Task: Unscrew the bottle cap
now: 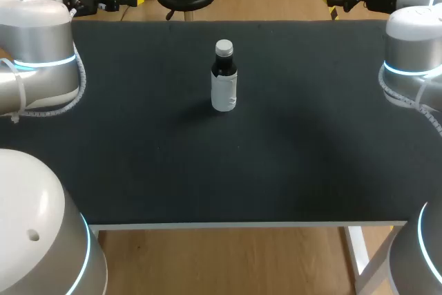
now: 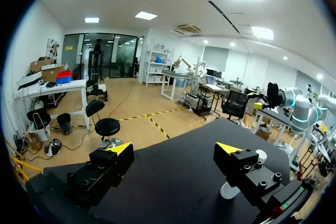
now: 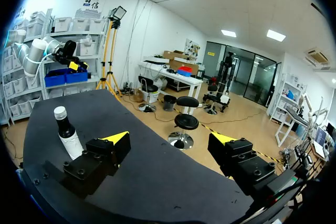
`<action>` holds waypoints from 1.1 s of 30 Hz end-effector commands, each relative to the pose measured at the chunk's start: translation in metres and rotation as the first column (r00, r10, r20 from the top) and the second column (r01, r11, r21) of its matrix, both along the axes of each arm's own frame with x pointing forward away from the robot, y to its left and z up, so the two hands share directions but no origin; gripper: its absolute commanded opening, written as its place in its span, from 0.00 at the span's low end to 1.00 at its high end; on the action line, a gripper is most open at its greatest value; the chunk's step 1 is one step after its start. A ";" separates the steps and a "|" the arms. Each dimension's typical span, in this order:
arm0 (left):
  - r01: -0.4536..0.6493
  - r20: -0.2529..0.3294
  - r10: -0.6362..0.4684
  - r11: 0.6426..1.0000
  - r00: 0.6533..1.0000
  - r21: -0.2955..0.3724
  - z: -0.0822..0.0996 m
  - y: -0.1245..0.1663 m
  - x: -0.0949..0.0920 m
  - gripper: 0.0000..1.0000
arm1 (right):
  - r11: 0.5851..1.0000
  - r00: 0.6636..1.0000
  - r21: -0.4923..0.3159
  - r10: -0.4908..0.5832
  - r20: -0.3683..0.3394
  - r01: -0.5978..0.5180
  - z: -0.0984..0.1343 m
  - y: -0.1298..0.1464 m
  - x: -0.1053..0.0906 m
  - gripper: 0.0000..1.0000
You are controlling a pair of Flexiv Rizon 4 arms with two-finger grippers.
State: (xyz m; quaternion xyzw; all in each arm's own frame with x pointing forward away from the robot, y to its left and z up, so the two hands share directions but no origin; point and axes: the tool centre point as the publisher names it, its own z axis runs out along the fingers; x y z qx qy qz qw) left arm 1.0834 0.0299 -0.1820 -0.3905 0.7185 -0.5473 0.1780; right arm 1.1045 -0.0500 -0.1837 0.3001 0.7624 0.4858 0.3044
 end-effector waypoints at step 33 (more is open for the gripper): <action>0.458 0.224 -0.435 0.887 0.872 -0.063 0.001 -0.025 -0.021 1.00 | 1.000 1.000 0.000 0.000 0.000 0.000 0.000 0.000 0.000 1.00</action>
